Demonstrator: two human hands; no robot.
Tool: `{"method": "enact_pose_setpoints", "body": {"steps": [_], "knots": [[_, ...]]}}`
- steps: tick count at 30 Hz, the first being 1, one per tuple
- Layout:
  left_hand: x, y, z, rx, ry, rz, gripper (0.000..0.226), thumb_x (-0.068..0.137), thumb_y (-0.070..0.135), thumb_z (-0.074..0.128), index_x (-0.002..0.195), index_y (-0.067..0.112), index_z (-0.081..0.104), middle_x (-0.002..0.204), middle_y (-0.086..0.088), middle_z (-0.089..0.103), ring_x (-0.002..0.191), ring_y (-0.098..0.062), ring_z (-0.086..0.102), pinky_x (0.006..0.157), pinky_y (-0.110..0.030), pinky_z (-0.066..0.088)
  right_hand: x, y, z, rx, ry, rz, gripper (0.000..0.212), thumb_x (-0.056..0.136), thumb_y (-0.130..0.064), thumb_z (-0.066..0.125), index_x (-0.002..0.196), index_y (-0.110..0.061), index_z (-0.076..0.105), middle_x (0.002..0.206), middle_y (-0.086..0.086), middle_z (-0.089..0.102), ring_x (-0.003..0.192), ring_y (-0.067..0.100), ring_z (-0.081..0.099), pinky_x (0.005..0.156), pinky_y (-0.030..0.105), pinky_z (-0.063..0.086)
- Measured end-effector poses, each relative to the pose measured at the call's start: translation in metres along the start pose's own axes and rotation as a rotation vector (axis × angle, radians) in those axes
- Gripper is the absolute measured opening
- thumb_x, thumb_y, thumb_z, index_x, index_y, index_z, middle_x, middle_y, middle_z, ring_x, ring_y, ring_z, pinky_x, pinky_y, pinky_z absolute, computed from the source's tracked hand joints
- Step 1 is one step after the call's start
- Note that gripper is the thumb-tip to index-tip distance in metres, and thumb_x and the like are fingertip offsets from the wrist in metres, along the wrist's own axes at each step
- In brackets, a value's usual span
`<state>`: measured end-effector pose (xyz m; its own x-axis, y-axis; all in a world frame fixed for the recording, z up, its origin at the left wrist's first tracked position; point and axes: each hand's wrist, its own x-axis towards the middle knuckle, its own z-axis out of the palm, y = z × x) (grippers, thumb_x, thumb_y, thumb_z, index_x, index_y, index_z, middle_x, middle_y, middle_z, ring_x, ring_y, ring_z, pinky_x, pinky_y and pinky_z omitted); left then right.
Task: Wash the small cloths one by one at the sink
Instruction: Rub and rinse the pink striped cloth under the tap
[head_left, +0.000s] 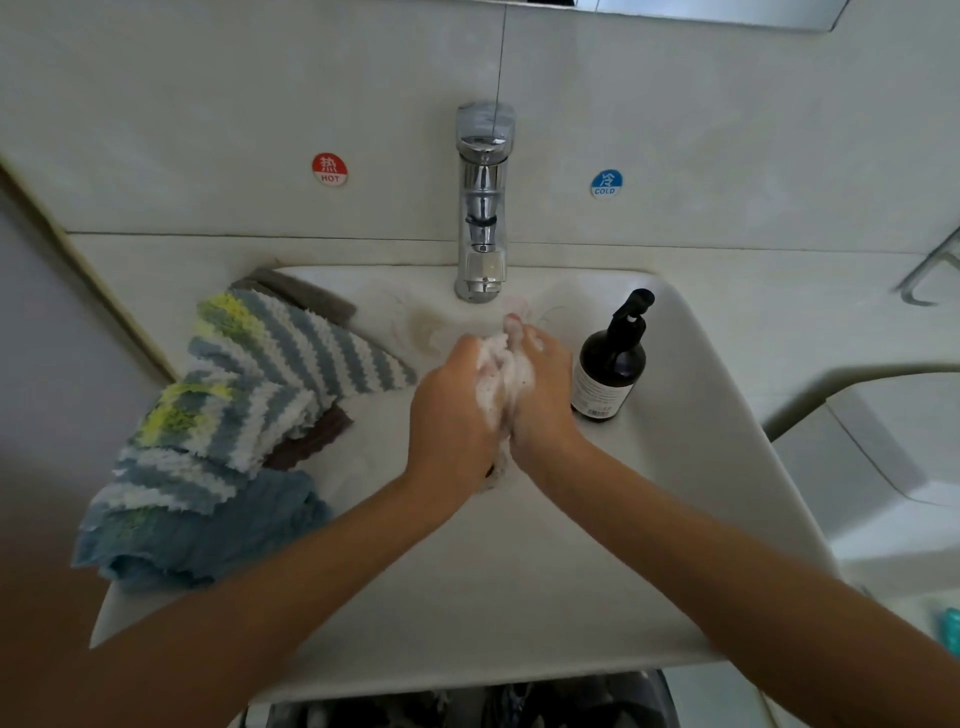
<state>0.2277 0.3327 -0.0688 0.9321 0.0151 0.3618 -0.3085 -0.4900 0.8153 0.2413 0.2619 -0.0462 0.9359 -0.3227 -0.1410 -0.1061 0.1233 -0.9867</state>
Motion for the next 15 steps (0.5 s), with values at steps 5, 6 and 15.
{"method": "enact_pose_setpoints", "body": {"steps": [5, 6, 15], "knots": [[0.008, -0.012, -0.006, 0.076, 0.043, -0.029, 0.008, 0.096, 0.019, 0.051, 0.092, 0.012, 0.052, 0.071, 0.013, 0.051, 0.064, -0.002, 0.052, 0.060, -0.021, 0.047, -0.011, 0.009, 0.008, -0.077, -0.055, -0.112, 0.039, 0.102, -0.024, 0.049, 0.064, -0.019, 0.054, 0.064, 0.000, 0.059, 0.069, 0.020, 0.059, 0.070, 0.040, 0.050], [-0.003, -0.007, -0.007, 0.066, 0.030, 0.010, 0.008, 0.094, 0.018, 0.050, 0.094, 0.011, 0.053, 0.071, 0.008, 0.054, 0.063, -0.007, 0.055, 0.058, -0.025, 0.048, -0.007, 0.005, 0.005, -0.062, -0.063, -0.122, 0.040, 0.103, -0.021, 0.047, 0.063, -0.021, 0.051, 0.058, -0.007, 0.057, 0.062, 0.013, 0.058, 0.066, 0.034, 0.049], [0.008, -0.012, -0.005, 0.159, 0.075, 0.028, 0.012, 0.094, 0.017, 0.059, 0.088, 0.014, 0.049, 0.071, 0.004, 0.054, 0.062, -0.015, 0.054, 0.056, -0.021, 0.043, -0.020, 0.009, 0.003, -0.059, -0.052, -0.136, 0.045, 0.103, -0.018, 0.047, 0.058, -0.022, 0.046, 0.044, -0.017, 0.044, 0.051, 0.003, 0.043, 0.060, 0.028, 0.038]]}}
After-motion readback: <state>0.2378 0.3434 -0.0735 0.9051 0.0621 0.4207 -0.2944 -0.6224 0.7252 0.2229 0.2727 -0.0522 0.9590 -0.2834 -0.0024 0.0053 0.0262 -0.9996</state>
